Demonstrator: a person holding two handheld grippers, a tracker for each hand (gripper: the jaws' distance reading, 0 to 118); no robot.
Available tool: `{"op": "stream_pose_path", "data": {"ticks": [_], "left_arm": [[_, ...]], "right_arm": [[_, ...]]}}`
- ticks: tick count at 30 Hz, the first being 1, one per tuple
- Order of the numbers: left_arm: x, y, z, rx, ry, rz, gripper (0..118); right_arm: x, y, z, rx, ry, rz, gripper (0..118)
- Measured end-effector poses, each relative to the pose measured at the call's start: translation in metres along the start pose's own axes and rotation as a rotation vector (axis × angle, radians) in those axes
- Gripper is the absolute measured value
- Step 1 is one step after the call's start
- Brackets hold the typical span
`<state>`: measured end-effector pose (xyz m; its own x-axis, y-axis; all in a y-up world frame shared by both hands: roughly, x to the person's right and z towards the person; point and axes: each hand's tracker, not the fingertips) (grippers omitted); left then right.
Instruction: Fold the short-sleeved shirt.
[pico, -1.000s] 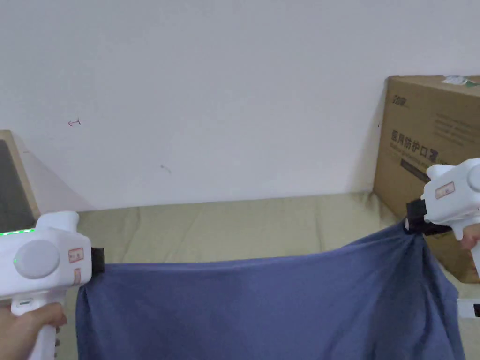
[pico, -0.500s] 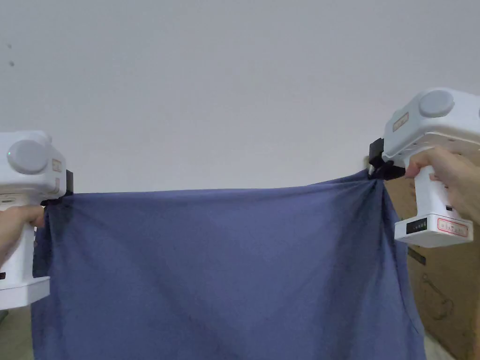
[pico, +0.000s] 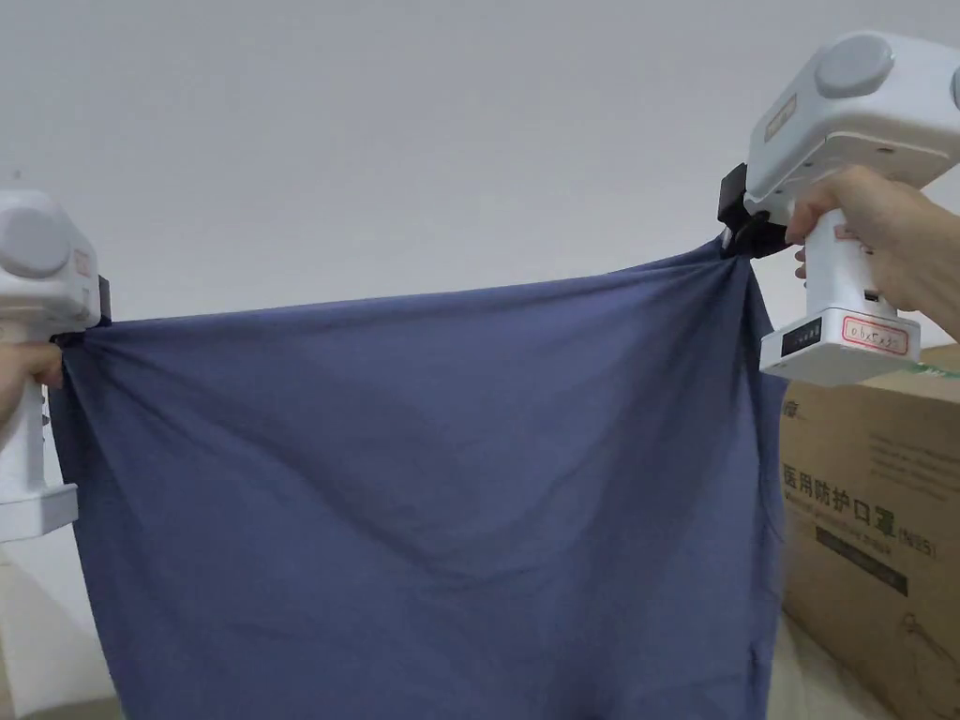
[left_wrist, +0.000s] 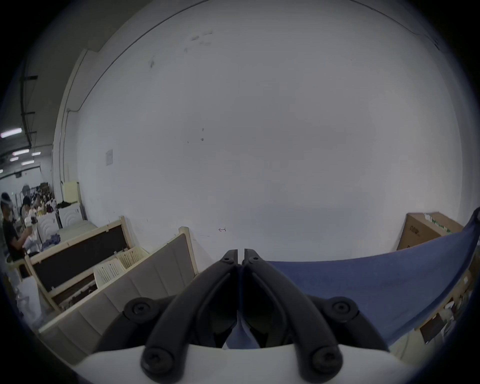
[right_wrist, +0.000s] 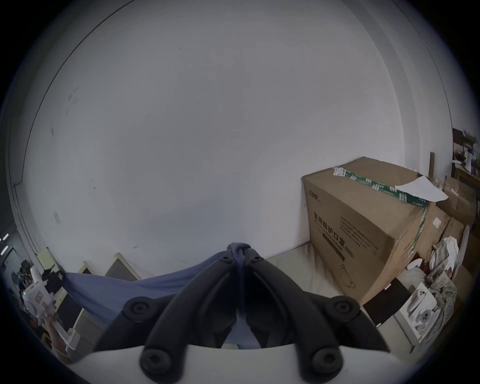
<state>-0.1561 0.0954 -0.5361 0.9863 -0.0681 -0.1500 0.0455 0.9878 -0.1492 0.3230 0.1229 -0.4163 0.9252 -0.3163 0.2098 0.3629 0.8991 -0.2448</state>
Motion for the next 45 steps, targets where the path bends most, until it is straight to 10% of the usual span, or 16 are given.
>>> {"op": "stream_pose_path", "data": {"ticks": [10, 25, 45], "left_arm": [[0.039, -0.144, -0.072, -0.196, -0.017, -0.044, 2], [0.079, -0.524, -0.144, -0.761, -0.016, -0.149, 2], [-0.033, -0.5, 0.135, -0.696, -0.132, -0.112, 2]], "right_arm": [[0.041, -0.103, -0.093, -0.2, -0.096, 0.025, 4], [0.159, -0.431, -0.24, -0.76, -0.282, 0.012, 4], [0.168, -0.476, 0.044, -0.704, -0.167, 0.08, 4]]}}
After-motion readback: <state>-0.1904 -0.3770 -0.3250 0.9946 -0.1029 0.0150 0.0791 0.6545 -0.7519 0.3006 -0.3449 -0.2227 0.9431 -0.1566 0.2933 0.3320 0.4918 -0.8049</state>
